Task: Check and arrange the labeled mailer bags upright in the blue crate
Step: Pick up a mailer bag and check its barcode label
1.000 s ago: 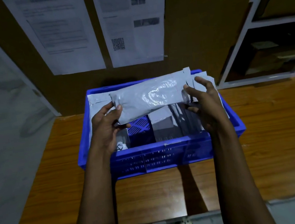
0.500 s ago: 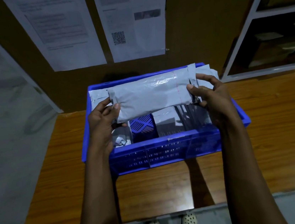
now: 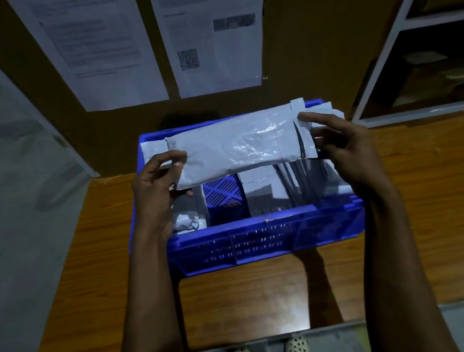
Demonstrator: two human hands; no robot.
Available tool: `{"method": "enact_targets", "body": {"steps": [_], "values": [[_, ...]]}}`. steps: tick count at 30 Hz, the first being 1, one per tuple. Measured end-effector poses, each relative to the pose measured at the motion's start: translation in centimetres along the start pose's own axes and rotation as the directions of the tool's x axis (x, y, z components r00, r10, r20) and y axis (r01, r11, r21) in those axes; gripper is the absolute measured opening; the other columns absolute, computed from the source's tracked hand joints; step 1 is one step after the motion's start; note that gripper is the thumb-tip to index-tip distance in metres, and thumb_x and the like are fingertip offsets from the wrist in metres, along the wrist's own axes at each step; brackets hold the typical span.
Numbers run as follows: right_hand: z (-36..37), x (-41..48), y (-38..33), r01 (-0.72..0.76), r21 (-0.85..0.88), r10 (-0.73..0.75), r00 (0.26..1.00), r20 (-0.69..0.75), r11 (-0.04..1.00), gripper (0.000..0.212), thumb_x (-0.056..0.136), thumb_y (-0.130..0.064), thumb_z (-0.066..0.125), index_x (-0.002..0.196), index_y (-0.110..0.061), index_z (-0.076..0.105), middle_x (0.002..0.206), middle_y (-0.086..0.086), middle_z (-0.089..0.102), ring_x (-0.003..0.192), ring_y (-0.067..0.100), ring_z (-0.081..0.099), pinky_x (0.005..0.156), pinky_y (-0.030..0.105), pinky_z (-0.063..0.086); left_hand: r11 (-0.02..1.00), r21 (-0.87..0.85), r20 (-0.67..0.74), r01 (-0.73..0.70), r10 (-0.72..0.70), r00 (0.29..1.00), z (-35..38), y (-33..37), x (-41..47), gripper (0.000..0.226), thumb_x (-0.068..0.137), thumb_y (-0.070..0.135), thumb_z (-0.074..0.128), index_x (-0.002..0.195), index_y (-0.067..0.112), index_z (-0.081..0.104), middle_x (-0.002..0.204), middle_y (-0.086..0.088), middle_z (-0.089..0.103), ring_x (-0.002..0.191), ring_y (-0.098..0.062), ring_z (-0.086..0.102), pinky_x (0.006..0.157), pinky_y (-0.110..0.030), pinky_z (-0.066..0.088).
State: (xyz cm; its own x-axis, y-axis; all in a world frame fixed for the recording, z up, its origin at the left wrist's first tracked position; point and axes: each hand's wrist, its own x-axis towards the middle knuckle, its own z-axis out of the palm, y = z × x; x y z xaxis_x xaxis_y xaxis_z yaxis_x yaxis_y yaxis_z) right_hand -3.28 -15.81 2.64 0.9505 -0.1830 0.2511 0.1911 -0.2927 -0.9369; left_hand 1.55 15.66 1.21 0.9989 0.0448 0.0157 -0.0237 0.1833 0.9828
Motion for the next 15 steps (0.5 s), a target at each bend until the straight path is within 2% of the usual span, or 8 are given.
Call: {"method": "enact_targets", "body": {"steps": [3, 6, 8, 9, 11, 13, 15], "values": [[-0.1, 0.2, 0.2, 0.125, -0.122, -0.128, 0.992, -0.017, 0.985, 0.055, 0.091, 0.012, 0.065, 0.130, -0.027, 0.071, 0.129, -0.008, 0.071, 0.114, 0.014, 0.066, 0.095, 0.037, 0.059, 0.999, -0.012, 0.032, 0.036, -0.036, 0.999, -0.2, 0.2, 0.2, 0.017, 0.096, 0.011, 0.065, 0.107, 0.017, 0.077, 0.108, 0.004, 0.076, 0.084, -0.019, 0.070, 0.053, -0.029, 0.053], [0.0, 0.4, 0.6, 0.187, -0.187, -0.205, 0.975, -0.084, 0.964, 0.047, 0.085, 0.001, 0.078, 0.120, -0.030, 0.074, 0.123, 0.002, 0.066, 0.102, 0.012, 0.063, 0.080, 0.029, 0.058, 0.994, -0.070, 0.095, 0.081, -0.074, 0.993, -0.7, 0.3, 0.3, 0.025, 0.101, 0.019, 0.057, 0.118, 0.013, 0.074, 0.123, -0.007, 0.068, 0.081, -0.024, 0.064, 0.057, -0.032, 0.052], [0.0, 0.6, 0.7, 0.190, -0.200, -0.221, 0.964, -0.150, 0.961, 0.032, 0.087, -0.013, 0.081, 0.112, -0.031, 0.074, 0.120, 0.005, 0.060, 0.101, 0.012, 0.061, 0.076, 0.025, 0.055, 0.977, -0.175, 0.193, 0.123, -0.088, 0.977, -1.3, 0.4, 0.1, 0.037, 0.101, 0.023, 0.047, 0.125, 0.007, 0.069, 0.122, -0.021, 0.066, 0.078, -0.027, 0.062, 0.064, -0.034, 0.053], [0.0, 0.7, 0.9, 0.179, -0.192, -0.214, 0.960, -0.179, 0.965, 0.024, 0.089, -0.018, 0.080, 0.109, -0.029, 0.073, 0.119, 0.004, 0.058, 0.103, 0.015, 0.061, 0.076, 0.027, 0.056, 0.960, -0.234, 0.247, 0.152, -0.092, 0.965, -1.6, 0.5, 0.0, 0.041, 0.099, 0.022, 0.043, 0.126, 0.003, 0.066, 0.114, -0.025, 0.067, 0.077, -0.027, 0.062, 0.066, -0.036, 0.053], [0.1, 0.8, 1.3, 0.151, -0.179, -0.187, 0.961, -0.203, 0.972, 0.014, 0.092, -0.025, 0.077, 0.105, -0.023, 0.070, 0.117, 0.000, 0.062, 0.108, 0.018, 0.063, 0.081, 0.039, 0.059, 0.951, -0.263, 0.292, 0.162, -0.082, 0.953, -1.7, 0.3, -0.2, 0.041, 0.094, 0.015, 0.045, 0.128, 0.000, 0.062, 0.099, -0.022, 0.065, 0.076, -0.026, 0.060, 0.065, -0.034, 0.052], [0.2, 0.8, 1.6, 0.128, -0.164, -0.158, 0.971, -0.181, 0.978, 0.014, 0.095, -0.027, 0.074, 0.105, -0.017, 0.070, 0.112, -0.001, 0.069, 0.109, 0.020, 0.066, 0.085, 0.051, 0.059, 0.978, -0.179, 0.242, 0.104, -0.059, 0.969, -1.2, -0.1, 0.1, 0.043, 0.087, 0.009, 0.057, 0.129, 0.000, 0.062, 0.092, -0.016, 0.059, 0.071, -0.021, 0.055, 0.058, -0.029, 0.049], [0.4, 0.7, 1.4, 0.108, -0.149, -0.130, 0.980, -0.150, 0.983, 0.013, 0.097, -0.026, 0.072, 0.107, -0.017, 0.071, 0.106, -0.004, 0.072, 0.105, 0.018, 0.068, 0.085, 0.052, 0.059, 0.996, -0.084, 0.163, 0.038, -0.024, 0.986, -0.7, -0.3, 0.4, 0.039, 0.085, 0.013, 0.070, 0.123, 0.006, 0.068, 0.094, -0.013, 0.055, 0.066, -0.015, 0.048, 0.053, -0.026, 0.045]]}}
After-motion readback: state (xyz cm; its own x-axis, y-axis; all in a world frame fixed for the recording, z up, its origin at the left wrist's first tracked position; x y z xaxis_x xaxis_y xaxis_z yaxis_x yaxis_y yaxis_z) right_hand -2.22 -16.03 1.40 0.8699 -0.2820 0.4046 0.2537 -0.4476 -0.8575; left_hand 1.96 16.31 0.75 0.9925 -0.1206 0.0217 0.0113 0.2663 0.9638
